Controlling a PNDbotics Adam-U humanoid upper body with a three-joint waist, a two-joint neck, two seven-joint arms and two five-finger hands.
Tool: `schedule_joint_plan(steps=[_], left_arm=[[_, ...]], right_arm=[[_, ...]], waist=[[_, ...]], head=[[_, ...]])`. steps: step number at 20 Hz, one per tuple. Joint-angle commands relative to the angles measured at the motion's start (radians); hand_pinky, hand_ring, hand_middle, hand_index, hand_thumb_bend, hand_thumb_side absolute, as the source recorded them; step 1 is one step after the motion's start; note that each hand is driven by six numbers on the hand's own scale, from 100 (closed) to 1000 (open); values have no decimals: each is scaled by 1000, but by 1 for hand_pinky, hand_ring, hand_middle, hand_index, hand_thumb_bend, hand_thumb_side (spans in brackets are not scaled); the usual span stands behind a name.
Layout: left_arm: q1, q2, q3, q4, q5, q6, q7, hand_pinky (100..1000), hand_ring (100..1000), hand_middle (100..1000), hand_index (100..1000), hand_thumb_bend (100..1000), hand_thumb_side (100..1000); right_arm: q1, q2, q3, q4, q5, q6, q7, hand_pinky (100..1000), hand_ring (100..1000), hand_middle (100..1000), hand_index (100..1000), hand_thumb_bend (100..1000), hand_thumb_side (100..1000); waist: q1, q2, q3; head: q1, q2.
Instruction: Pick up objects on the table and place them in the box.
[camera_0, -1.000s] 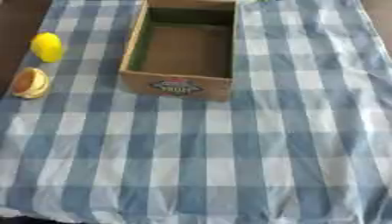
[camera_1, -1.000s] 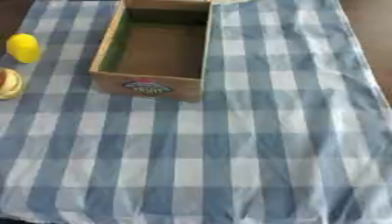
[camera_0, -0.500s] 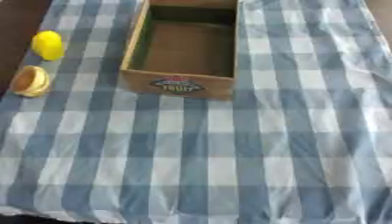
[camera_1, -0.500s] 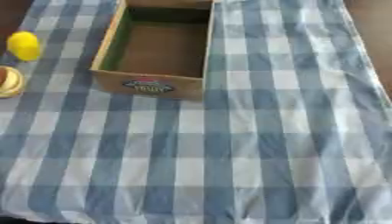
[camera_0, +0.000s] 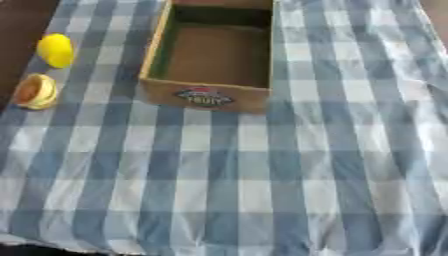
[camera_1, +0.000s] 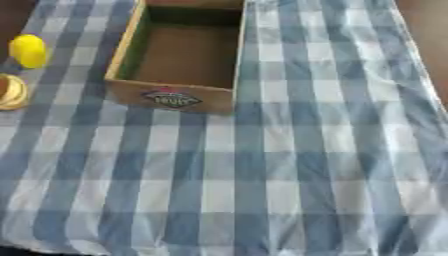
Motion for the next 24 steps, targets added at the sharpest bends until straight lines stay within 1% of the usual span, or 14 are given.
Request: schedule_joint_plan(steps=[1,3,6,9,13,16,18,19,20,22,23,24], left_arm=[[-47,-5,2,33,7,-8,43,873,883,879,925,462,100],[-93,-41,-11,78,24,-9,83,863,880,878,921,426,100],[-148,-77,-25,141,39,-17,128,855,876,876,916,403,100],[-187,-102,-40,185,50,-39,126,861,882,881,921,467,100],[-230,-126,-47,217,42,-69,95,864,884,877,924,506,100],[-271,-152,-47,253,25,-76,109,855,876,863,912,442,100],[-292,-165,-53,279,2,-76,114,837,860,839,898,432,100],[-299,-169,-57,289,-14,-75,111,831,852,825,893,513,100],[-301,-170,-64,298,-37,-72,104,823,844,823,892,470,100],[-304,-175,-73,310,-87,-64,80,799,815,802,874,480,100],[-305,-177,-75,315,-110,-62,70,783,795,785,856,454,100],[-306,-180,-74,318,-129,-60,66,775,783,770,839,407,100]], right_arm=[[-11,-15,-3,-17,-9,3,0,769,816,595,743,100,547],[-13,-12,-2,-17,-11,4,1,768,816,595,743,100,550],[-16,-9,1,-17,-14,6,4,768,816,594,742,100,551],[-21,-7,4,-17,-16,6,8,768,815,593,742,100,556],[-24,-4,6,-17,-19,9,11,768,815,592,741,100,563],[-26,0,8,-17,-22,11,14,768,814,590,741,100,566],[-28,2,9,-17,-24,12,16,768,814,590,741,100,567],[-28,3,9,-17,-25,12,16,768,813,590,741,100,573],[-27,3,7,-17,-25,12,15,768,813,589,741,100,567],[-26,4,6,-17,-26,13,11,767,812,588,741,100,569],[-26,5,6,-17,-27,14,9,768,813,588,741,100,570],[-25,6,6,-17,-28,15,8,768,813,588,741,100,570]], waist=[[-3,-12,-4],[-5,-9,-8],[-8,-5,-13],[-9,-1,-18],[-9,3,-21],[-10,5,-24],[-11,6,-28],[-12,7,-29],[-11,8,-31],[-11,10,-32],[-11,10,-32],[-11,10,-32]], head=[[9,-2],[13,-5],[19,-9],[24,-13],[28,-17],[31,-21],[34,-23],[35,-23],[36,-23],[38,-22],[38,-22],[39,-22]])
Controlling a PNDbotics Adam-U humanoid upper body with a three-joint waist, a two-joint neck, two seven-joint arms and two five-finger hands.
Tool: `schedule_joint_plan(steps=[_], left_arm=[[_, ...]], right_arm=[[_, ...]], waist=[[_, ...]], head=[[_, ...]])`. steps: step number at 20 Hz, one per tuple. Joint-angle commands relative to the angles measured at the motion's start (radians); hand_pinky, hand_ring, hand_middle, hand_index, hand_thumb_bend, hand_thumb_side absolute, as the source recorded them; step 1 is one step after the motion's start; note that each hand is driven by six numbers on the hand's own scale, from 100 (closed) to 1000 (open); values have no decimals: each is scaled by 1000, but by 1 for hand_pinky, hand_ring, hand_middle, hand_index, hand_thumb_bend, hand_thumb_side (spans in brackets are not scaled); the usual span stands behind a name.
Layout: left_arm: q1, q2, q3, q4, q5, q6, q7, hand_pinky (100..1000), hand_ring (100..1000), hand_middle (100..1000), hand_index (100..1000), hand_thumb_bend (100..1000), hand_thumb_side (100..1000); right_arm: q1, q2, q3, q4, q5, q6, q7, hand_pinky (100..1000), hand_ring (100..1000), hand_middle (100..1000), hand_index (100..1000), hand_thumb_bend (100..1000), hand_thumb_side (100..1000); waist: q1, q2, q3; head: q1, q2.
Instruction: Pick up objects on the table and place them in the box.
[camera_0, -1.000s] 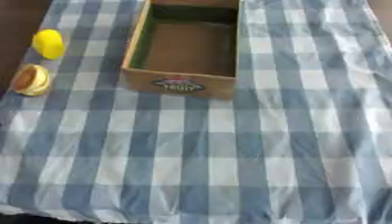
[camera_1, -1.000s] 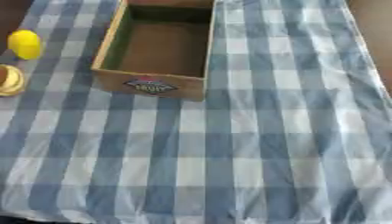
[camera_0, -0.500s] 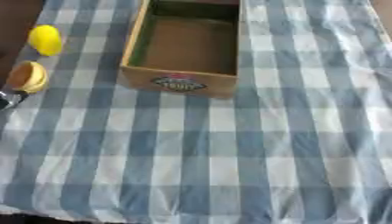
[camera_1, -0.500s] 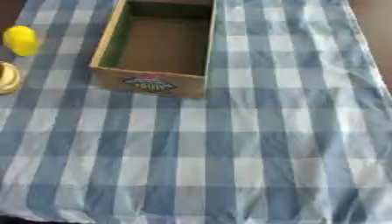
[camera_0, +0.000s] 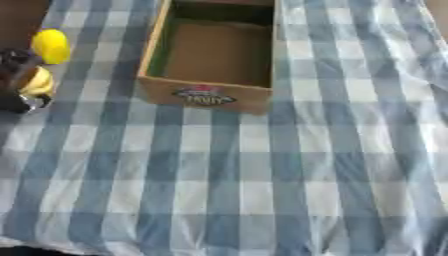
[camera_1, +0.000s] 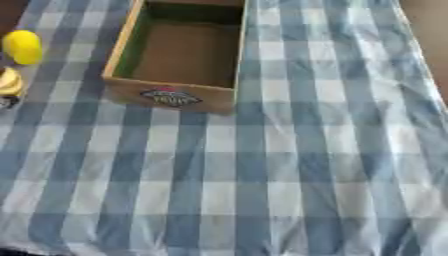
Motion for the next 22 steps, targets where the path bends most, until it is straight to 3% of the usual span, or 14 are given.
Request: schedule_joint_plan(steps=[1,5,6,10,16,19,22], left_arm=[[-16,19,5,4,-64,6,-13,765,770,757,820,351,100],[-16,20,14,-7,-115,27,54,681,688,646,731,120,100],[-16,21,16,-15,-124,36,79,674,681,637,721,100,100],[-18,39,8,-125,-133,54,111,670,678,640,721,100,100],[-119,48,-30,-429,-136,33,22,699,684,659,733,100,100],[-212,1,-63,-493,-148,11,-43,703,677,655,726,100,100],[-289,-61,-96,-506,-163,-17,-83,714,651,594,673,100,100]], right_arm=[[-7,-12,-7,-17,-6,3,-5,768,812,588,741,100,571],[-6,-11,-7,-17,-8,5,-8,767,811,586,742,100,573],[-5,-11,-6,-17,-8,6,-8,767,810,586,741,100,574],[-2,-13,-7,-17,-7,6,-9,767,809,585,741,100,572],[-2,-17,-5,-17,-8,6,-10,767,808,585,741,100,568],[-2,-18,-1,-17,-10,7,-7,768,808,585,742,100,567],[-3,-17,1,-17,-12,8,-5,768,808,584,742,100,566]], waist=[[1,-16,-1],[1,-17,1],[1,-18,1],[2,-21,2],[8,-34,7],[12,-42,5],[14,-47,0]], head=[[4,-11],[4,-10],[4,-11],[2,-9],[6,4],[11,8],[20,11]])
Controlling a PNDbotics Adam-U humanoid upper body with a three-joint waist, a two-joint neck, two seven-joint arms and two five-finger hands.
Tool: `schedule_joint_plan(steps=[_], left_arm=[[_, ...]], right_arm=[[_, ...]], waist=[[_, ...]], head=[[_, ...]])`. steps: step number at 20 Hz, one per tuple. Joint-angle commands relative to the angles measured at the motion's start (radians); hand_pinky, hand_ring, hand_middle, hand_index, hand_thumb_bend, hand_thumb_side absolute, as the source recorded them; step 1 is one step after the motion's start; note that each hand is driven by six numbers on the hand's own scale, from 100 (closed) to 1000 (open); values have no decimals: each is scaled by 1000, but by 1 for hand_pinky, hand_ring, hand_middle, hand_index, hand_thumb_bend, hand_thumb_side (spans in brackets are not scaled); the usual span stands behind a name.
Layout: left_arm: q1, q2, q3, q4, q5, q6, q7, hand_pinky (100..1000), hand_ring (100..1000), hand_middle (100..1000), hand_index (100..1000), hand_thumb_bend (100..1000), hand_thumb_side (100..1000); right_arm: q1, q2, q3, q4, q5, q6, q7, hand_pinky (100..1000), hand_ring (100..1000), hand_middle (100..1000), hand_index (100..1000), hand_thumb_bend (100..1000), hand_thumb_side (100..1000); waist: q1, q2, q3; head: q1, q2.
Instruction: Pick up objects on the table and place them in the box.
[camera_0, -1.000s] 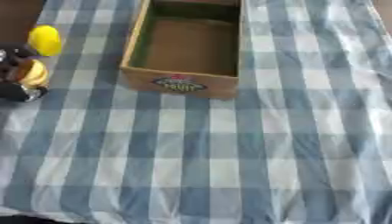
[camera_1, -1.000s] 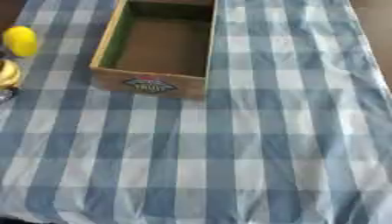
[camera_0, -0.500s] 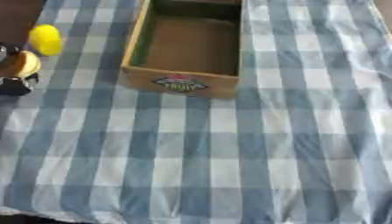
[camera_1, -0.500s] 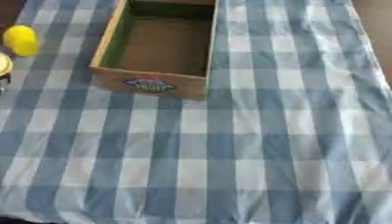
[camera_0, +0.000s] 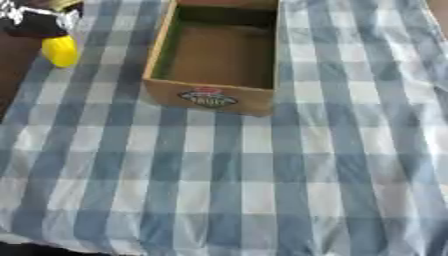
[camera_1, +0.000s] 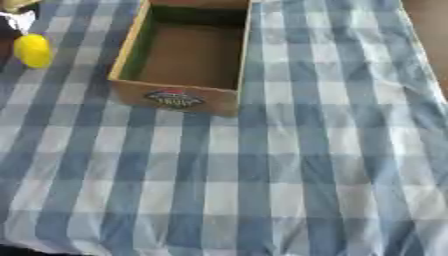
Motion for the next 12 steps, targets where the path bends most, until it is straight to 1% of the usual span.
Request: schedule_joint_plan(steps=[1,3,6,7,12], left_arm=[[-68,-46,-27,-25,-16,-31,-41,719,651,585,664,100,100],[-110,-94,-49,-11,-22,-55,-57,726,651,570,648,100,100],[-165,-180,-76,36,-46,-85,-66,730,658,587,665,100,100],[-178,-210,-85,58,-58,-96,-66,728,657,587,665,100,100],[-205,-342,-105,200,-150,-131,-52,722,638,564,643,100,100]], right_arm=[[-9,-24,-4,-17,-7,1,2,768,807,584,742,100,566],[-12,-21,-1,-17,-9,2,4,768,807,584,742,100,568],[-23,-17,0,-17,-14,1,7,769,807,585,742,100,572],[-29,-16,1,-17,-15,-1,7,769,807,585,742,100,560],[-47,-8,5,-17,-24,-5,11,768,807,585,742,100,564]], waist=[[2,-26,-4],[4,-26,-9],[6,-23,-20],[5,-21,-26],[0,-11,-50]], head=[[12,7],[19,6],[33,2],[38,-1],[60,-15]])
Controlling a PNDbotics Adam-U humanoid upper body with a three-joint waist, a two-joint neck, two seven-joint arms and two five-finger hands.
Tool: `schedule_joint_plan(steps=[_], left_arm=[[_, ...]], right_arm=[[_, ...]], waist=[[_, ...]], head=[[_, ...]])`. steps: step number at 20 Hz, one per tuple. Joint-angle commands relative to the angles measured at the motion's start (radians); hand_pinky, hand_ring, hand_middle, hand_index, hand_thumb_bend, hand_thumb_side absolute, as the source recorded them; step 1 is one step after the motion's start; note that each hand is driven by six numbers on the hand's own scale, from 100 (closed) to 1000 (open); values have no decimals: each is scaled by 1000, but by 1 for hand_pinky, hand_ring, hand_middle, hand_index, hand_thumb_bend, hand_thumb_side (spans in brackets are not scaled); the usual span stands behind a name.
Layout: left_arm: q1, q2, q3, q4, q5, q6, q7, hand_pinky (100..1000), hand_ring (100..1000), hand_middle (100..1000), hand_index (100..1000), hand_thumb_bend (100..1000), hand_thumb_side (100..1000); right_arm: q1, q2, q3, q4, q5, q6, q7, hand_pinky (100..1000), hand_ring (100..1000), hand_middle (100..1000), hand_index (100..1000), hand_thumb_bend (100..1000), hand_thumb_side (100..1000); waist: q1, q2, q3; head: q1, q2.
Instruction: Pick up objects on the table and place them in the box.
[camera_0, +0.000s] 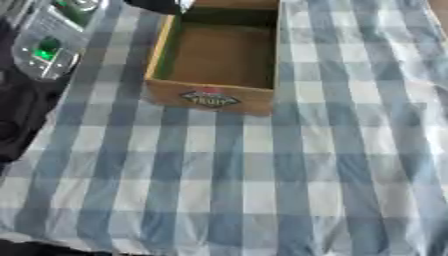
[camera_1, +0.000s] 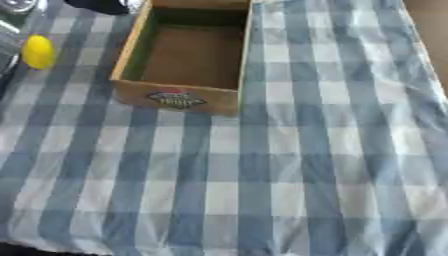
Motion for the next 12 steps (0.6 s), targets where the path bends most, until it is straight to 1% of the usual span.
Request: schedule_joint_plan(steps=[1,3,6,12], left_arm=[[-26,-67,0,80,-54,-20,14,721,638,560,640,100,100],[-24,-106,3,133,-76,-20,31,717,636,556,636,100,100],[-19,-143,14,201,-113,1,63,714,639,557,638,100,100],[-3,-171,25,288,-171,37,119,718,648,569,659,105,100]], right_arm=[[-17,-8,-2,-17,-13,-2,4,768,807,585,742,100,565],[-23,-4,0,-17,-17,-2,6,768,806,585,742,100,564],[-30,1,1,-17,-22,-3,10,768,806,585,741,100,566],[-31,13,1,-17,-29,-3,14,768,806,584,741,100,571]], waist=[[-6,-14,-7],[-9,-10,-14],[-15,-6,-21],[-20,-2,-25]], head=[[17,-16],[25,-22],[34,-29],[40,-38]])
